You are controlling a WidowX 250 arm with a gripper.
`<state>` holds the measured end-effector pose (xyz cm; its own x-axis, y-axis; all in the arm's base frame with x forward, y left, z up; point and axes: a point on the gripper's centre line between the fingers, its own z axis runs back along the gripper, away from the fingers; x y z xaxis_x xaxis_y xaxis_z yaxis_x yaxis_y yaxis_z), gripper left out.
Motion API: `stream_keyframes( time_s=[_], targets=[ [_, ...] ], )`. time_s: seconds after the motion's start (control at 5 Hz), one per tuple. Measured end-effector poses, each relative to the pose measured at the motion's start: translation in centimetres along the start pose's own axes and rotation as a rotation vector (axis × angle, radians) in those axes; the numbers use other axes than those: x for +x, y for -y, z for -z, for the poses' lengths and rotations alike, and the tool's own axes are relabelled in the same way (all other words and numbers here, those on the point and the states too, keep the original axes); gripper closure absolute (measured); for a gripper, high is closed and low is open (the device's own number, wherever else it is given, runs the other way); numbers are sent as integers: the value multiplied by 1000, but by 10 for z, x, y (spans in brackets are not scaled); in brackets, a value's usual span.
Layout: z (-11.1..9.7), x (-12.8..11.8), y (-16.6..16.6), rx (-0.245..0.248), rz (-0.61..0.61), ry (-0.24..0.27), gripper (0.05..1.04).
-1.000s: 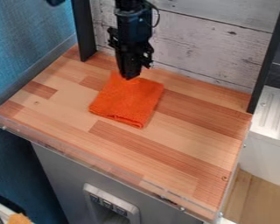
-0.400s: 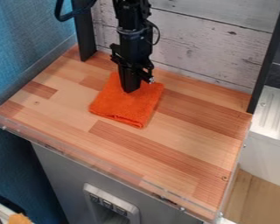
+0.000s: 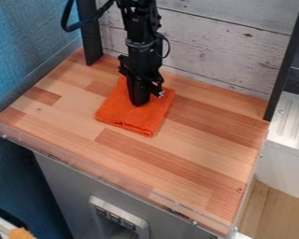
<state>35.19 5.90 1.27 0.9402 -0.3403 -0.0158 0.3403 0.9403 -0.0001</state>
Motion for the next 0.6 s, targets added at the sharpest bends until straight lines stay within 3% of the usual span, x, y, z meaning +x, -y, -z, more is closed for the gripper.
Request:
stream_keyframes(
  time_s=[0.6],
  targets=[
    [5, -12, 32, 30, -163, 11, 1020]
  ],
)
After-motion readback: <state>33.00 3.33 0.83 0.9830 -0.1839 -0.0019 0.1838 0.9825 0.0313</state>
